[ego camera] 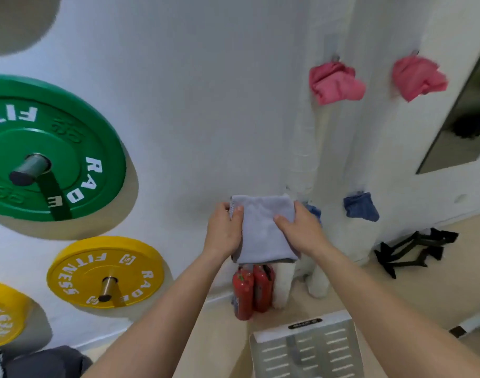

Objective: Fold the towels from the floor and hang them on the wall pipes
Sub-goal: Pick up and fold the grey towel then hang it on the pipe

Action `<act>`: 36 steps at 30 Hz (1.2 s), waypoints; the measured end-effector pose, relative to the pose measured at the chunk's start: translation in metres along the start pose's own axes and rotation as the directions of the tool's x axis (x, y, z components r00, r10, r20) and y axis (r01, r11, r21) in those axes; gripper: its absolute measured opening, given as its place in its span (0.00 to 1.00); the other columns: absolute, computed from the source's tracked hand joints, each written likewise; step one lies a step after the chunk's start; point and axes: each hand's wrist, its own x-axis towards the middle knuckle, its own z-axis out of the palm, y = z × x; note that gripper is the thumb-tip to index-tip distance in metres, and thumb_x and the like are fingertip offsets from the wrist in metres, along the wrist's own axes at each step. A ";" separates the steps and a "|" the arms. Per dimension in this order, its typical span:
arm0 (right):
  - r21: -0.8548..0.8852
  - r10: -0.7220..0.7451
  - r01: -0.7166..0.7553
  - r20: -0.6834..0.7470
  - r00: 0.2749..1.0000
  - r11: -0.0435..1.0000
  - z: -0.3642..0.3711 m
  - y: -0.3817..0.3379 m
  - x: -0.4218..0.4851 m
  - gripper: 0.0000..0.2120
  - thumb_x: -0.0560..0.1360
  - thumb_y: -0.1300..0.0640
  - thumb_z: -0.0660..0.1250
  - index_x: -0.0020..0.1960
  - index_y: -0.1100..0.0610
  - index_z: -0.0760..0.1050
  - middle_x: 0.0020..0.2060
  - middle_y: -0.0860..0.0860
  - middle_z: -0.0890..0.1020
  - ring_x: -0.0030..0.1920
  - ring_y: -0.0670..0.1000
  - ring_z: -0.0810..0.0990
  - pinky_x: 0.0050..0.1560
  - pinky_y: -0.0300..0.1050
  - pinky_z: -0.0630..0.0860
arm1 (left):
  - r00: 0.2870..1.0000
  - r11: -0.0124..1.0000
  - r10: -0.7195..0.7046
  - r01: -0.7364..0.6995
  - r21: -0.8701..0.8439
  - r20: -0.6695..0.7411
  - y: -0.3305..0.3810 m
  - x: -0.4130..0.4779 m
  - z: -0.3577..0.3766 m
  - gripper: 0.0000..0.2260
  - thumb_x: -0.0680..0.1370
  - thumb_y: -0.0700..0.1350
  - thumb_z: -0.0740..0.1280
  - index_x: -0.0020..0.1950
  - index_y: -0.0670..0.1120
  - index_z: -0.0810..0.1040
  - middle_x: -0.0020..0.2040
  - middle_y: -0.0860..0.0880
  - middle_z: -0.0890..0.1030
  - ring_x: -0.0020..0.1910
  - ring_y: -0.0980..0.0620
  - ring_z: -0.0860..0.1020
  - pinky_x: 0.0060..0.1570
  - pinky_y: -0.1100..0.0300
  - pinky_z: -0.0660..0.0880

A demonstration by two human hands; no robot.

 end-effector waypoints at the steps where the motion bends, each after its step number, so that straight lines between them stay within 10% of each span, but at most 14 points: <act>1: -0.001 -0.009 0.009 -0.041 0.999 1.000 -0.014 -0.007 0.017 0.19 0.77 0.47 0.66 0.62 0.57 0.71 0.55 0.54 0.81 0.51 0.55 0.78 0.49 0.46 0.72 | 0.999 0.999 0.034 -0.034 -0.016 0.012 0.014 0.019 0.004 0.09 0.84 0.51 0.59 0.54 0.46 0.71 0.46 0.51 0.77 0.43 0.53 0.75 0.36 0.62 0.68; 15: -0.039 -0.216 0.229 -0.519 0.827 0.973 -0.201 -0.132 0.194 0.19 0.75 0.46 0.70 0.60 0.56 0.74 0.54 0.52 0.81 0.52 0.54 0.79 0.52 0.47 0.74 | 0.901 0.871 0.434 -0.415 -0.264 0.018 0.256 0.226 0.018 0.10 0.82 0.53 0.62 0.56 0.47 0.71 0.44 0.56 0.77 0.43 0.58 0.77 0.41 0.59 0.74; 25: -0.165 -0.375 0.353 -0.618 0.691 0.921 -0.330 -0.201 0.287 0.13 0.77 0.46 0.67 0.48 0.57 0.79 0.38 0.48 0.81 0.39 0.50 0.79 0.35 0.40 0.69 | 0.804 0.762 0.576 -0.593 -0.262 -0.144 0.403 0.313 0.021 0.10 0.80 0.53 0.65 0.54 0.48 0.76 0.45 0.53 0.78 0.44 0.52 0.78 0.42 0.57 0.73; 32: -0.166 -0.481 0.533 -0.697 0.532 0.830 -0.424 -0.279 0.353 0.18 0.73 0.44 0.71 0.56 0.56 0.80 0.48 0.49 0.82 0.47 0.49 0.80 0.50 0.44 0.76 | 0.778 0.688 0.554 -0.628 -0.363 -0.296 0.513 0.369 0.003 0.09 0.77 0.56 0.67 0.51 0.52 0.76 0.51 0.51 0.81 0.49 0.48 0.81 0.52 0.45 0.81; 36: -0.164 -0.470 0.492 -0.647 0.600 0.855 -0.449 -0.297 0.390 0.17 0.71 0.46 0.73 0.52 0.57 0.80 0.44 0.52 0.83 0.46 0.53 0.82 0.51 0.52 0.81 | 0.773 0.718 0.550 -0.631 -0.292 -0.317 0.542 0.393 0.001 0.08 0.77 0.52 0.70 0.50 0.49 0.78 0.49 0.48 0.82 0.49 0.46 0.82 0.49 0.47 0.82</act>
